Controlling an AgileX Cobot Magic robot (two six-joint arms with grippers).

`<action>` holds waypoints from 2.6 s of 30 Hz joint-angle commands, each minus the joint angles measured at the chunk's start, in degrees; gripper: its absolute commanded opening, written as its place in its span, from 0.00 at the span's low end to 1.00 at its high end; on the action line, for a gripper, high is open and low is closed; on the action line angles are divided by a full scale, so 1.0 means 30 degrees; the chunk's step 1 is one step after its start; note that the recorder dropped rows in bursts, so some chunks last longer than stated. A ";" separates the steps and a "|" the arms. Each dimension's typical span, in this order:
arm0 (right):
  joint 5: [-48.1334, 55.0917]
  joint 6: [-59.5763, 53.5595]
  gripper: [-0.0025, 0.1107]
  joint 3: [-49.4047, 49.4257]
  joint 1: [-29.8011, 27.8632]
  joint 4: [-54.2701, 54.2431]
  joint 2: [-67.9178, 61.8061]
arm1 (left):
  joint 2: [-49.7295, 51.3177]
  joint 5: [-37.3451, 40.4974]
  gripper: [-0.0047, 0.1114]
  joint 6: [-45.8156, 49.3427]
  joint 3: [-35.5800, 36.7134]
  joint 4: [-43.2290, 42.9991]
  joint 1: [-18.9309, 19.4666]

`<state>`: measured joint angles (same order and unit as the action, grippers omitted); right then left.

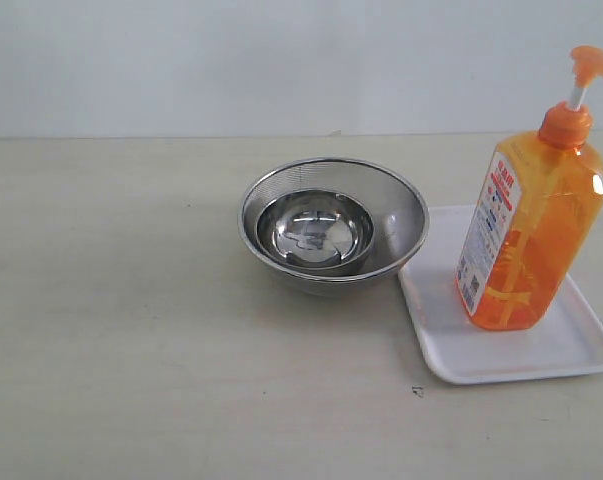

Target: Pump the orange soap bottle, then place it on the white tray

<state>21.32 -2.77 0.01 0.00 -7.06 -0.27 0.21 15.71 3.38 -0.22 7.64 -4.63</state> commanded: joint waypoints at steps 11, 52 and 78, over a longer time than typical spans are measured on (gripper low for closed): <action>-0.0286 -0.0090 0.02 -0.0004 0.0000 0.0047 0.0091 | -0.0070 0.0362 0.08 -0.2560 0.0075 -0.3683 0.0007; -0.0020 -0.0121 0.02 -0.0004 0.0000 0.0047 0.0091 | -0.0070 0.0328 0.08 -0.0751 0.0075 -0.1905 0.0007; -0.0020 -0.0121 0.02 -0.0004 0.0000 0.0047 0.0091 | -0.0070 0.0328 0.08 -0.0751 0.0075 -0.1905 0.0007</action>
<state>21.44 -2.77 0.01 0.00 -7.06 -0.27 0.21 16.73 1.59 -0.22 1.51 -4.63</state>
